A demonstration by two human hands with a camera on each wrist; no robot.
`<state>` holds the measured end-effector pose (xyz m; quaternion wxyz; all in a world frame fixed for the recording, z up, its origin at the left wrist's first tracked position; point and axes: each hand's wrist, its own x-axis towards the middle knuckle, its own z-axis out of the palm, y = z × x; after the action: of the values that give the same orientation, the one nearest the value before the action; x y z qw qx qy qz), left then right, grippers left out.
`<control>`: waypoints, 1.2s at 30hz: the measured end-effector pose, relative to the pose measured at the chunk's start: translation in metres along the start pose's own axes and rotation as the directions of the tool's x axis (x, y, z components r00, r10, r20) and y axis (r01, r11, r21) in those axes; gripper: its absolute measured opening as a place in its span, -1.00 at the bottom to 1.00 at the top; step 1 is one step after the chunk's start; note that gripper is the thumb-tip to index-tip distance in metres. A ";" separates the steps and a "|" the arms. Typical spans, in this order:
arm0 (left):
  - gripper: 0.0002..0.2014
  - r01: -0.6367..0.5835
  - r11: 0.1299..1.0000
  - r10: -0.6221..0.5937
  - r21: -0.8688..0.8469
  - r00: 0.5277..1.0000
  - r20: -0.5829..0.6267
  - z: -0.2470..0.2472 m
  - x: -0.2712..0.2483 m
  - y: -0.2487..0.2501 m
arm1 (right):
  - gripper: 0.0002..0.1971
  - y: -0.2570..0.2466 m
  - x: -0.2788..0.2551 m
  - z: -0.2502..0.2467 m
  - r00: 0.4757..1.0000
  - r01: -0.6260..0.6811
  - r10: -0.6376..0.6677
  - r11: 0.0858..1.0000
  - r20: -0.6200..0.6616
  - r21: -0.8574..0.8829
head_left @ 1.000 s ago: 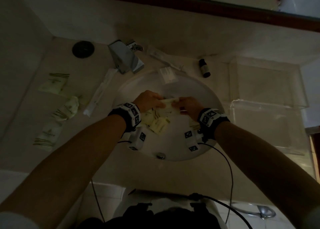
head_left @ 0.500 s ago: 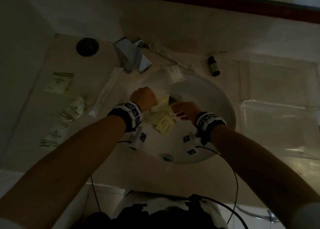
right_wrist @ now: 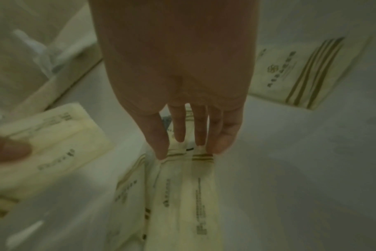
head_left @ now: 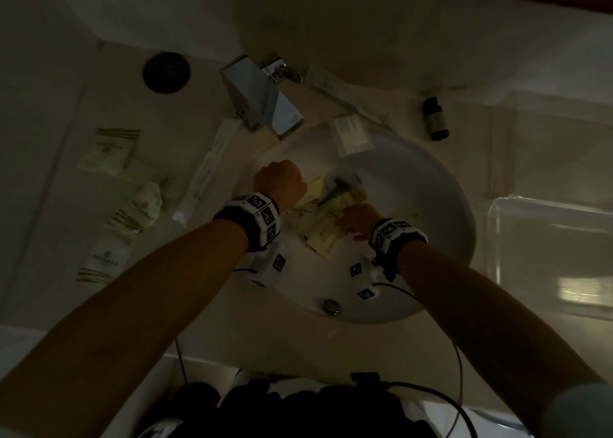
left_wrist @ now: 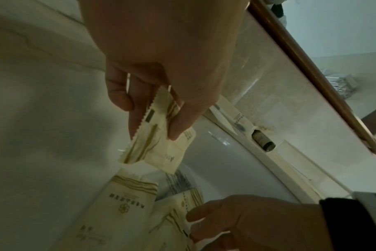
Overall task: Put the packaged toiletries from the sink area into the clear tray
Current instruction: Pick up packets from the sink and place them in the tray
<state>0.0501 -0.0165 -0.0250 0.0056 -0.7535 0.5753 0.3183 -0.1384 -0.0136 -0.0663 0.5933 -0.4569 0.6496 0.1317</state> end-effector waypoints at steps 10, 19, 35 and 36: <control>-0.64 -0.004 1.000 0.003 0.015 0.999 0.044 0.001 0.006 0.002 | -0.59 -0.011 0.001 0.006 0.998 -0.063 0.061 0.989 -0.017 -0.130; -0.69 -0.019 1.000 0.019 -0.003 0.999 0.047 0.005 0.004 -0.002 | -0.76 -0.010 0.002 0.013 0.990 -0.136 0.137 0.990 -0.035 0.029; -0.75 0.002 0.997 0.003 -0.076 0.998 0.066 0.011 -0.006 -0.013 | -0.85 -0.009 -0.015 0.021 0.996 -0.090 0.092 0.978 -0.002 0.187; -0.72 0.008 0.996 -0.001 -0.089 0.998 0.067 0.011 -0.006 -0.013 | -0.85 -0.007 -0.015 0.020 0.996 -0.080 0.085 0.976 -0.016 0.205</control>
<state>0.0553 -0.0028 -0.0359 -0.0083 -0.7432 0.5582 0.3688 -0.1219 0.0028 -0.0555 0.6230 -0.3679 0.6852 0.0834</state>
